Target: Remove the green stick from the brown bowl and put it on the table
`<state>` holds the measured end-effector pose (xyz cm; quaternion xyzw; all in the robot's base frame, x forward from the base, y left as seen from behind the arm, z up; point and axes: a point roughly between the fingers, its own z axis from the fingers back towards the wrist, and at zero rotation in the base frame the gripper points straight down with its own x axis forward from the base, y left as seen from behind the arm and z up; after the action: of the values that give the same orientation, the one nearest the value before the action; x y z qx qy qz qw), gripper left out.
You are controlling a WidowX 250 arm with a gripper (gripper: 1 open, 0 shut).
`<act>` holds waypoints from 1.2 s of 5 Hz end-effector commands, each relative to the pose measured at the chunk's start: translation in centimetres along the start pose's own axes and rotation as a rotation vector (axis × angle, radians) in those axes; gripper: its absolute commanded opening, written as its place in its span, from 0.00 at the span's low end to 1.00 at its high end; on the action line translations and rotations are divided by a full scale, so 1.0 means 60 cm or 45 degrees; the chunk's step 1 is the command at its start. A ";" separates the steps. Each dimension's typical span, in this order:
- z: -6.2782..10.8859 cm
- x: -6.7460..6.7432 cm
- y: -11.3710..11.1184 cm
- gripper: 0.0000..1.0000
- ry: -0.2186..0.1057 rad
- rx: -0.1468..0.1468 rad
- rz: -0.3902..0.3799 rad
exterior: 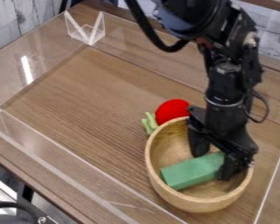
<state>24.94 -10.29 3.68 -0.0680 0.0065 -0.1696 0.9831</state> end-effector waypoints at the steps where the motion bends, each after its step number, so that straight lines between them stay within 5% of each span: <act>1: 0.027 0.011 0.016 1.00 -0.050 -0.001 -0.040; 2: 0.019 0.013 0.008 0.00 -0.060 0.004 0.028; 4: 0.014 0.021 -0.005 0.00 -0.081 0.030 0.033; 6: 0.027 0.018 -0.002 0.00 -0.093 0.043 0.149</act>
<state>25.18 -10.12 3.69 -0.0509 0.0019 -0.1083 0.9928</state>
